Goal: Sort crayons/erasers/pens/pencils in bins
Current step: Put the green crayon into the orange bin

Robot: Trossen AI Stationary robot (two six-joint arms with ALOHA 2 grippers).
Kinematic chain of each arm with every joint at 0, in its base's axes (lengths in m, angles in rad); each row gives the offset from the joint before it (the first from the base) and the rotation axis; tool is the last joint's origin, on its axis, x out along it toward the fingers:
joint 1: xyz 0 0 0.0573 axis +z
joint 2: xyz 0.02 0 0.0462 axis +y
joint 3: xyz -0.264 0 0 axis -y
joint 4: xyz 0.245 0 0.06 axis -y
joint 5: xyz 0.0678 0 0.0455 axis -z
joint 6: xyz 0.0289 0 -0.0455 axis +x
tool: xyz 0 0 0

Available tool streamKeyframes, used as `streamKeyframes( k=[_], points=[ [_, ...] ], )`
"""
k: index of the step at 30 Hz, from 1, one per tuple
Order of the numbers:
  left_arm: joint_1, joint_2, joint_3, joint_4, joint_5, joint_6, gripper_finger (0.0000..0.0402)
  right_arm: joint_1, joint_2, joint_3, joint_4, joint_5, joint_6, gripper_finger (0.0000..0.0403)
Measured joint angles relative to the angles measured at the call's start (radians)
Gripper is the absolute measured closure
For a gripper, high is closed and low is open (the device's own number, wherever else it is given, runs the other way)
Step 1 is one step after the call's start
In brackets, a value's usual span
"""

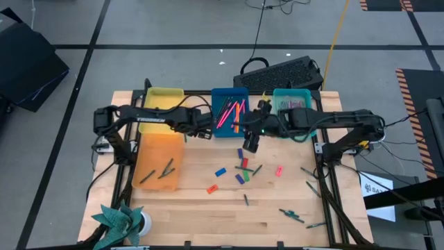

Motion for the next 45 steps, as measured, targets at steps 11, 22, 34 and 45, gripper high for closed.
streamKeyframes(
  k=[11,22,34,45],
  points=[
    [0.105,0.093,0.0,-0.059,0.043,-0.08,0.0156,0.069,0.0,-0.06,0.07,0.055,0.061,0.0211],
    [0.137,0.118,0.0,-0.085,0.085,-0.141,0.0156,0.071,0.002,-0.153,0.148,0.049,0.069,0.0211],
    [0.132,0.118,0.0,-0.088,0.116,-0.272,0.0156,0.07,0.001,-0.153,0.212,0.05,0.021,0.0211],
    [0.113,0.175,-0.001,-0.089,0.101,-0.381,0.0156,0.044,0.001,-0.153,0.238,0.047,0.015,0.0211]
  ],
)
